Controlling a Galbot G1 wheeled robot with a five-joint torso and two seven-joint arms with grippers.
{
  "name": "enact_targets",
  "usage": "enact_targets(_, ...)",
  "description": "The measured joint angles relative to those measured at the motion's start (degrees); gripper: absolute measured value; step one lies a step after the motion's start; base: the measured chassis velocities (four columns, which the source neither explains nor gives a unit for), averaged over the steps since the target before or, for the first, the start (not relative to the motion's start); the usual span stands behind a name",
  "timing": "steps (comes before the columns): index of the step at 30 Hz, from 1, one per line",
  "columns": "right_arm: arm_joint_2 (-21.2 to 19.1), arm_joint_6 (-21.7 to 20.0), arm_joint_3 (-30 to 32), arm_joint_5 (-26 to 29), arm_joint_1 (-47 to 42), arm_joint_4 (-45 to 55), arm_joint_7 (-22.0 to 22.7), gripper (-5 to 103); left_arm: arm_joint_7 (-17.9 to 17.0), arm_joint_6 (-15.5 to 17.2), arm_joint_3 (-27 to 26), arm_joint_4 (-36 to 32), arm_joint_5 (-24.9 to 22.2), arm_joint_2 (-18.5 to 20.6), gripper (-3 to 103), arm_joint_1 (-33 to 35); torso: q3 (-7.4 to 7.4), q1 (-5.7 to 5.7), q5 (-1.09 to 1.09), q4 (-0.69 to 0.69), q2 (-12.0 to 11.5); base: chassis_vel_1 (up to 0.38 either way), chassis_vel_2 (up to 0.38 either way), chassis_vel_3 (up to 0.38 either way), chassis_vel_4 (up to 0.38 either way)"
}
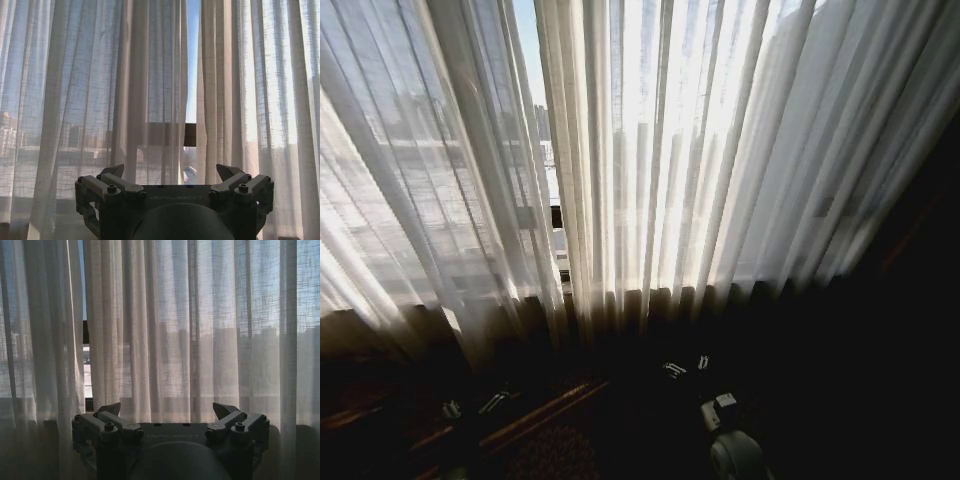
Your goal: Open the curtains by pulling them apart, changing their state from closed to fully open.
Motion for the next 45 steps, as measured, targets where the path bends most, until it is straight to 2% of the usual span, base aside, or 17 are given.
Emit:
enact_targets(9, 0.11, -0.03, -0.22, 0.01, 0.13, 0.0, -0.06, 100, 0.0, 0.0, 0.0, 0.0, 0.0, 0.0, 100, 0.0, 0.0, 0.0, 0.0, 0.0, 0.0, -0.039, 0.062, 0.045, -0.045)
enact_targets(18, 0.13, -0.04, -0.23, 0.02, 0.07, 0.16, -0.27, 100, 0.0, 0.0, 0.0, 0.0, 0.0, 0.0, 100, 0.01, -0.01, -0.01, 0.0, 0.0, 0.01, -0.205, 0.215, 0.181, -0.207)
enact_targets(32, 0.38, 0.02, -0.45, -0.66, -0.14, 0.44, -1.39, 100, 0.0, 0.0, 0.0, 0.0, 0.0, 0.0, 100, 0.0, -0.01, -0.01, -0.03, 0.0, 0.01, -0.342, 0.337, 0.349, -0.352)
enact_targets(35, 0.39, 0.02, -0.47, -0.68, -0.17, 0.45, -1.43, 100, 0.0, 0.0, 0.0, 0.0, 0.0, 0.0, 100, 0.0, 0.0, 0.0, 0.03, 0.0, -0.01, -0.274, 0.366, 0.251, -0.381)
enact_targets(39, 0.46, 0.12, -0.52, -0.73, -0.19, 0.47, -1.53, 100, 0.0, 0.0, 0.0, 0.0, 0.0, 0.0, 100, 0.0, 0.0, 0.0, -0.02, 0.0, 0.0, -0.279, 0.396, 0.282, -0.407)
enact_targets(45, 0.44, 1.45, -0.57, -0.43, 0.63, -0.39, 0.35, 100, 0.0, 0.0, 0.0, 0.0, 0.0, 0.0, 100, 0.0, 0.0, 0.0, 0.01, 0.0, 0.0, -0.289, 0.41, 0.307, -0.414)
